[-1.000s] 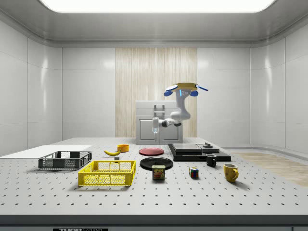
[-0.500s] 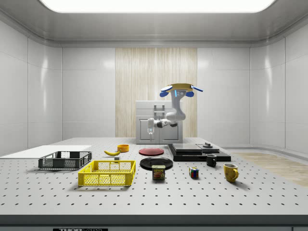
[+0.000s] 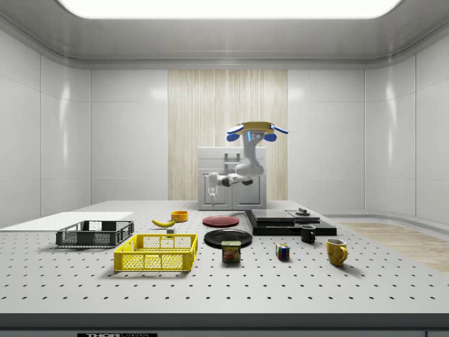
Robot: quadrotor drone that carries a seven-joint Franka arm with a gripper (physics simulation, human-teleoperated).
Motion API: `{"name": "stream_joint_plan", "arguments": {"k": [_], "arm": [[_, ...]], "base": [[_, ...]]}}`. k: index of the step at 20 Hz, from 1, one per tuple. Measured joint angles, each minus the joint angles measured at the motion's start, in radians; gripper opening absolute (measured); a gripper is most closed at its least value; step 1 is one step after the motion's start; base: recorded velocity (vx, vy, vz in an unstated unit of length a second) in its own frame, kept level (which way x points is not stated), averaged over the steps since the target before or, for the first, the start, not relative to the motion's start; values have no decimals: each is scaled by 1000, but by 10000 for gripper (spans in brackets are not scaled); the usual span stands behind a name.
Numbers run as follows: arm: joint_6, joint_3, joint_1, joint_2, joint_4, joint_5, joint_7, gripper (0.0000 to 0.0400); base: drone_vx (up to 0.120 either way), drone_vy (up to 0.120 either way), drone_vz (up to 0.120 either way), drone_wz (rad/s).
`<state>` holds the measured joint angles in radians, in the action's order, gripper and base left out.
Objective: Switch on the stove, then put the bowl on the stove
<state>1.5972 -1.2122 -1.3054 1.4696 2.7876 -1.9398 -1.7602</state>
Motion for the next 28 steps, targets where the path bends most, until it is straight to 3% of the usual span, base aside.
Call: {"name": "stream_joint_plan", "arguments": {"k": [26,28], "arm": [[4,-1,-2,4,0,2,-1,400],[4,-1,-2,4,0,2,-1,400]], "base": [[120,0,0,0],[120,120,0,0]]}}
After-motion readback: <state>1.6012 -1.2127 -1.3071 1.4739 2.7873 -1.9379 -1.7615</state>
